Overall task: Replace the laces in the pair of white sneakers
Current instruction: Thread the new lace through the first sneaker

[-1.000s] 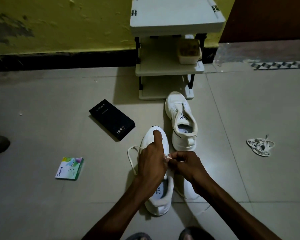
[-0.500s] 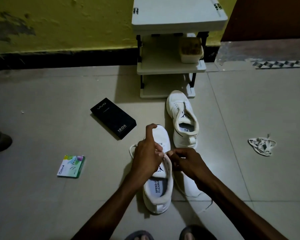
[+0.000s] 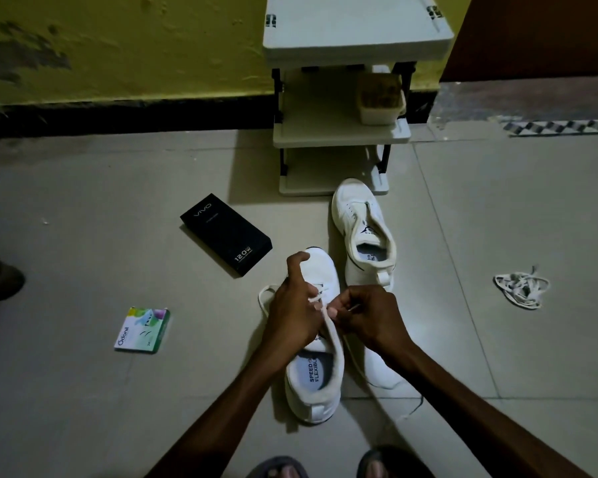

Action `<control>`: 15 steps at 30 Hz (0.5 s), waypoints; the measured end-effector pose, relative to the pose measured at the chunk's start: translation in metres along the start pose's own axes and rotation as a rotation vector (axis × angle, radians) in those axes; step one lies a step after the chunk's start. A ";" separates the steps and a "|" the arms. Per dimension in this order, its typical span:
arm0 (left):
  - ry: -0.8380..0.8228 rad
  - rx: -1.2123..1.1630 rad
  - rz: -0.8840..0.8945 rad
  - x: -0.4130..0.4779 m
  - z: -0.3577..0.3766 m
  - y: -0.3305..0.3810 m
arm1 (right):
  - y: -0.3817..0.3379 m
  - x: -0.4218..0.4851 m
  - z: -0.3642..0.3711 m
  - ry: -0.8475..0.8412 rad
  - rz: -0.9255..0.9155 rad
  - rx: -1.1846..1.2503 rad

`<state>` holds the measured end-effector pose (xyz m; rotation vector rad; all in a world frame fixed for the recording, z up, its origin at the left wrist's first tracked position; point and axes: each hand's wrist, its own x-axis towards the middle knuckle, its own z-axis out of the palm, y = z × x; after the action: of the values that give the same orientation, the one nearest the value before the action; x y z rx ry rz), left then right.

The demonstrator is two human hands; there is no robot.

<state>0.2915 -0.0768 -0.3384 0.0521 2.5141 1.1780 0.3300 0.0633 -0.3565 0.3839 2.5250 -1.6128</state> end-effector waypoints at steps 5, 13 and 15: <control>-0.128 0.038 0.042 -0.001 -0.008 0.002 | -0.021 0.003 -0.020 0.000 0.071 -0.150; -0.121 0.137 0.074 -0.001 0.002 -0.001 | -0.144 -0.024 -0.099 -0.223 -0.001 1.209; -0.049 0.082 0.083 -0.001 0.001 -0.002 | -0.142 -0.020 -0.096 -0.252 0.028 1.344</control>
<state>0.2929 -0.0773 -0.3398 0.2062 2.5379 1.0905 0.3131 0.0909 -0.1873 0.2548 0.9236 -2.8401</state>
